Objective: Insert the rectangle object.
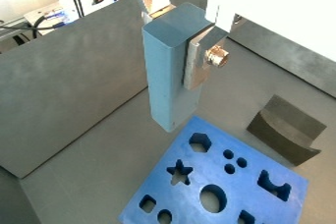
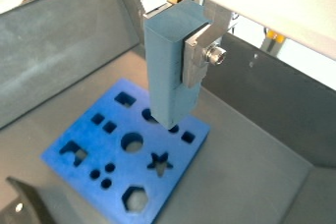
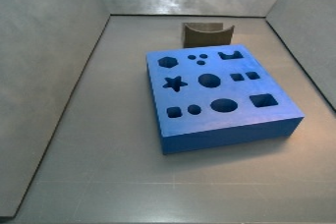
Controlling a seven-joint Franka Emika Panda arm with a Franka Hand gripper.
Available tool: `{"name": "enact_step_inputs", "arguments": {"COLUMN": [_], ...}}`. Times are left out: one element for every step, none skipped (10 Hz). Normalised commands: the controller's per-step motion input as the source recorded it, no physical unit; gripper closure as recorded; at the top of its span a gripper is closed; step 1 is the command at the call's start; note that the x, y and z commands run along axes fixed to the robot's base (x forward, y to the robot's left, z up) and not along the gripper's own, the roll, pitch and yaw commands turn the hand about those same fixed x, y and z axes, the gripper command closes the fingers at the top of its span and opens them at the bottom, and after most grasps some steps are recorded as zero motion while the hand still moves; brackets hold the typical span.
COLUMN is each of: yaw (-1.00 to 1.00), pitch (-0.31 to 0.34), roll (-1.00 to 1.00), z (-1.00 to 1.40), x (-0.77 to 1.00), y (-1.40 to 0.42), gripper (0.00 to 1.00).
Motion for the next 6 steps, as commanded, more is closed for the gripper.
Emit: {"name": "enact_step_inputs", "arguments": {"yaw": [-0.10,-0.08,-0.05,-0.04,-0.13,-0.10], "pitch": [0.092,0.056,0.002,-0.007,0.117,0.116], "roll": [-0.15,-0.17,-0.15,-0.14,0.13,0.19], "z": [0.06,0.05,0.01,0.01,-0.09,-0.09], "x": [-0.23,-0.20,-0.11,-0.07,0.19,0.21], "y": [0.88,0.77,0.48,0.34,-0.91,-0.89], "gripper": [1.00,1.00,1.00,1.00,1.00,1.00]}}
